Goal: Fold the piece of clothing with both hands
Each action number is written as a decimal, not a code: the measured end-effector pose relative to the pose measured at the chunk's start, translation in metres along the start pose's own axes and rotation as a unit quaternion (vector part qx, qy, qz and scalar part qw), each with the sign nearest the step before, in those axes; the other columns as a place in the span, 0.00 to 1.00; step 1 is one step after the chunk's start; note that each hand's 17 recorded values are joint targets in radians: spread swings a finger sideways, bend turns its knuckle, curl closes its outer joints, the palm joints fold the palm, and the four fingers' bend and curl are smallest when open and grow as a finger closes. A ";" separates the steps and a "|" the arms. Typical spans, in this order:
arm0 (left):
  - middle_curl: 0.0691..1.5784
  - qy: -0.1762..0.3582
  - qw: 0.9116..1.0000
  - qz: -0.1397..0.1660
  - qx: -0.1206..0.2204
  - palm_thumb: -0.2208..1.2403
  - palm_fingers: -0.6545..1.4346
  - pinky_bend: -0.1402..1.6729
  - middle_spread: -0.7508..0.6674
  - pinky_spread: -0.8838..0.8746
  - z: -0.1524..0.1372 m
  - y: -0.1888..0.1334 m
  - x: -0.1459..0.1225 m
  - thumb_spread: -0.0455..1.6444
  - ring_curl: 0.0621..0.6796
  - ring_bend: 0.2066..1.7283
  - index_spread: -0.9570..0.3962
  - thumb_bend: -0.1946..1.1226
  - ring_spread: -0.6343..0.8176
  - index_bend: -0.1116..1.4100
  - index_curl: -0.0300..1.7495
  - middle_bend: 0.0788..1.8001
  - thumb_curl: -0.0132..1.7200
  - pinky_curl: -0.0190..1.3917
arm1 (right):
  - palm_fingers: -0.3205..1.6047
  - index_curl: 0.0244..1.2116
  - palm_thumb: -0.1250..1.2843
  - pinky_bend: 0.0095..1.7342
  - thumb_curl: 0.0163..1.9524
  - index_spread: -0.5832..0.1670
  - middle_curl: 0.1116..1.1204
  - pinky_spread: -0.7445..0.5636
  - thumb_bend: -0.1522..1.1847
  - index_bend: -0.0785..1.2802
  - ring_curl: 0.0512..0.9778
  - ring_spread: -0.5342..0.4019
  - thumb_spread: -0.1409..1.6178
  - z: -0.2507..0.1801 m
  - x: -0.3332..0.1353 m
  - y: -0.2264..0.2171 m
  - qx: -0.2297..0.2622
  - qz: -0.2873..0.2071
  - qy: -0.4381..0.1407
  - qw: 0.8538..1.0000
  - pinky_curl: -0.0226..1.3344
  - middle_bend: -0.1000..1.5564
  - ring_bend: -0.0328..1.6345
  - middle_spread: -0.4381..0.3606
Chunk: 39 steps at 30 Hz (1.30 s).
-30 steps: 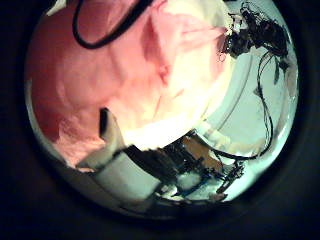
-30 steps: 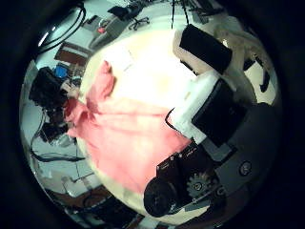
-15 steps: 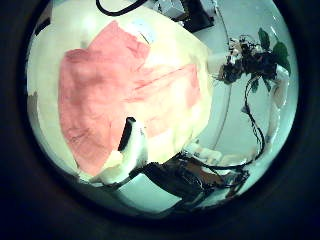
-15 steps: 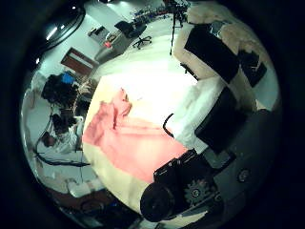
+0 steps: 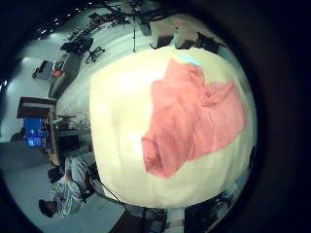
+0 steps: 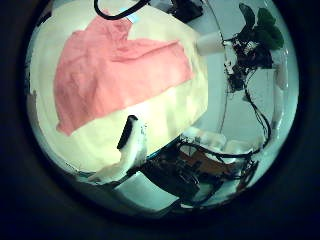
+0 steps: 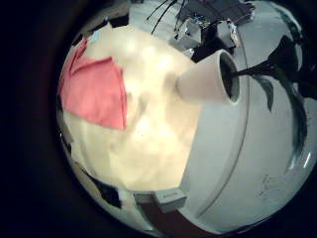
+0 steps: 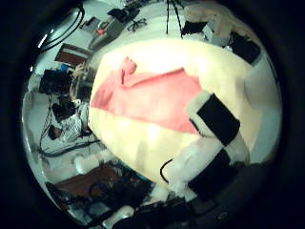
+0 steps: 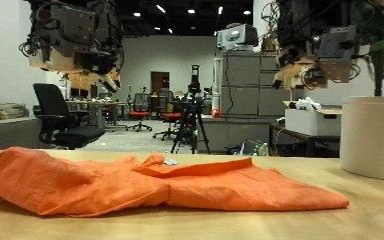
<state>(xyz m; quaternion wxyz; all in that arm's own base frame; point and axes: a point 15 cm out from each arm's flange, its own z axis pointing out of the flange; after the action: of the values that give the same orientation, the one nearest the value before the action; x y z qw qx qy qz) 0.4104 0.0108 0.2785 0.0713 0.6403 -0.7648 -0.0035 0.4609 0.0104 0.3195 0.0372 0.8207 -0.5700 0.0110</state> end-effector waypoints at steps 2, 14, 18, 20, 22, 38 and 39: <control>0.14 0.003 1.000 0.014 -0.020 0.46 0.28 0.25 0.83 0.80 0.019 0.009 0.016 0.71 0.24 0.15 0.83 0.13 0.82 0.17 0.19 0.05 0.19 0.24 | 0.22 0.50 0.67 0.30 0.14 0.24 0.42 0.63 0.12 0.37 0.30 0.48 0.93 0.016 0.004 0.009 -0.019 -0.003 -0.006 1.000 0.33 0.44 0.43 0.39; 0.13 0.002 0.999 0.040 -0.035 0.50 0.31 0.24 0.71 0.79 0.093 -0.015 0.029 0.75 0.25 0.15 0.81 0.14 0.79 0.18 0.18 0.06 0.19 0.24 | 0.20 0.38 0.64 0.23 0.14 0.26 0.30 0.79 0.11 0.28 0.21 0.65 0.91 0.108 -0.003 0.034 -0.113 -0.028 -0.032 0.993 0.27 0.30 0.28 0.42; 0.14 0.002 0.997 0.048 -0.065 0.51 0.31 0.23 0.69 0.78 0.117 -0.011 0.033 0.76 0.26 0.15 0.80 0.14 0.78 0.19 0.18 0.06 0.19 0.24 | 0.20 0.36 0.65 0.21 0.15 0.26 0.27 0.80 0.11 0.24 0.19 0.69 0.88 0.139 -0.017 0.029 -0.144 -0.052 -0.042 0.987 0.25 0.27 0.25 0.44; 0.14 0.001 0.996 0.049 -0.079 0.51 0.31 0.23 0.69 0.78 0.124 -0.007 0.031 0.76 0.26 0.15 0.80 0.14 0.78 0.19 0.18 0.06 0.18 0.24 | 0.21 0.35 0.65 0.20 0.16 0.26 0.27 0.80 0.11 0.23 0.18 0.70 0.88 0.148 -0.020 0.027 -0.149 -0.055 -0.043 0.986 0.25 0.26 0.24 0.45; 0.14 0.002 0.995 0.049 -0.086 0.52 0.31 0.23 0.69 0.78 0.128 -0.005 0.032 0.76 0.26 0.14 0.80 0.14 0.78 0.19 0.19 0.06 0.18 0.24 | 0.22 0.34 0.64 0.18 0.16 0.26 0.26 0.80 0.10 0.22 0.18 0.71 0.87 0.153 -0.020 0.021 -0.144 -0.055 -0.042 0.987 0.24 0.25 0.22 0.46; 0.14 -0.003 0.995 0.052 -0.088 0.51 0.30 0.23 0.70 0.79 0.127 -0.005 0.030 0.76 0.26 0.14 0.79 0.14 0.78 0.18 0.19 0.06 0.18 0.24 | 0.23 0.26 0.60 0.17 0.18 0.35 0.23 0.78 0.10 0.18 0.19 0.73 0.69 0.187 -0.001 0.003 -0.149 -0.083 0.023 0.985 0.25 0.18 0.20 0.53; 0.14 -0.003 0.995 0.051 -0.089 0.51 0.30 0.23 0.70 0.79 0.127 -0.004 0.030 0.76 0.26 0.14 0.79 0.14 0.78 0.18 0.19 0.06 0.18 0.24 | 0.24 0.25 0.61 0.17 0.18 0.36 0.23 0.78 0.10 0.18 0.19 0.73 0.68 0.187 0.000 0.000 -0.144 -0.082 0.024 0.986 0.24 0.19 0.20 0.53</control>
<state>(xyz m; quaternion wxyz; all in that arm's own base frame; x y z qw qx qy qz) 0.3953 -0.0301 0.1554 0.1259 0.5916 -0.7933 -0.0693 0.4564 -0.0033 0.1334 0.1691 0.8505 -0.4951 -0.0543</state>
